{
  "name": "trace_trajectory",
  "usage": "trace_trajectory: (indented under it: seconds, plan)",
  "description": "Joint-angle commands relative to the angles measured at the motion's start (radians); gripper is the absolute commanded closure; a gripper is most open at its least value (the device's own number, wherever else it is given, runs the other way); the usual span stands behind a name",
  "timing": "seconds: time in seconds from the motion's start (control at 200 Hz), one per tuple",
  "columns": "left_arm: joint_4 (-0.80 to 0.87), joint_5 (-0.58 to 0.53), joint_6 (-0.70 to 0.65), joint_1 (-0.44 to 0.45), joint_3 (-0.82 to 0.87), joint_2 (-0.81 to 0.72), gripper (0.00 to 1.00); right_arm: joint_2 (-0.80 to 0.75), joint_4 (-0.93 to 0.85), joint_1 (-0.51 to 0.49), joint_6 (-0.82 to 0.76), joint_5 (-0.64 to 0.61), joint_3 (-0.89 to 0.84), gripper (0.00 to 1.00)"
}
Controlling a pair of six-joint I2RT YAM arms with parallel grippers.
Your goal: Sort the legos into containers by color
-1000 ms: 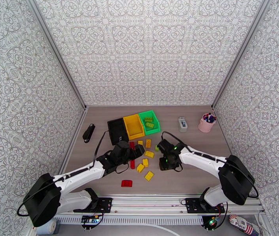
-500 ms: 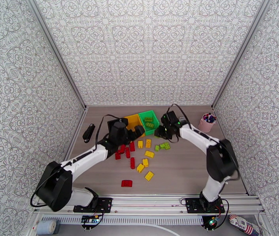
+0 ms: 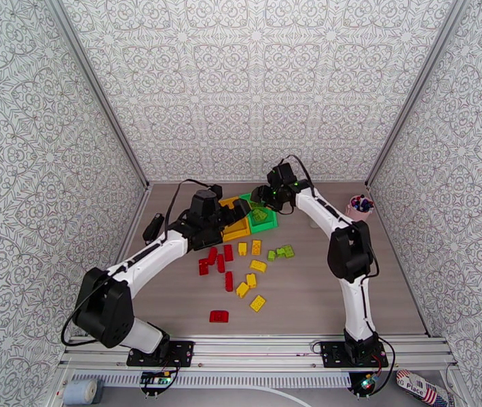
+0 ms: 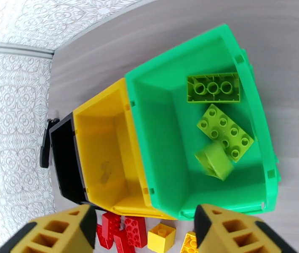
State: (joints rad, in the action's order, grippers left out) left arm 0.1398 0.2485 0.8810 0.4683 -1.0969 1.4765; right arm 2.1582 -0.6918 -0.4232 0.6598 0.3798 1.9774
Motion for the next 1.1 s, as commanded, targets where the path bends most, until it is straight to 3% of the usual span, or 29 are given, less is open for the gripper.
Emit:
trace_trajectory:
  seconds: [0.0, 0.18, 0.335, 0.55, 0.805, 1.09]
  plan:
    - [0.063, -0.071, -0.035, 0.026, 0.057, -0.074, 0.01, -0.125, -0.064, 0.008, -0.074, -0.033, -0.087, 0.29]
    - [0.119, -0.164, -0.045, 0.091, 0.143, -0.142, 0.01, -0.317, -0.065, 0.008, -0.160, -0.131, -0.367, 0.27]
    - [0.147, -0.244, -0.015, 0.177, 0.230, -0.179, 0.01, -0.444, -0.067, 0.011, -0.201, -0.223, -0.609, 0.31]
    - [0.096, -0.315, 0.096, 0.252, 0.384, -0.255, 0.01, -0.523, -0.069, 0.007, -0.231, -0.266, -0.826, 0.29]
    - [0.076, -0.361, 0.145, 0.275, 0.427, -0.284, 0.01, -0.482, -0.048, -0.022, -0.232, -0.327, -0.915, 0.39]
    - [0.067, -0.351, 0.148, 0.276, 0.420, -0.266, 0.01, -0.389, -0.036, -0.046, -0.240, -0.389, -0.852, 0.35]
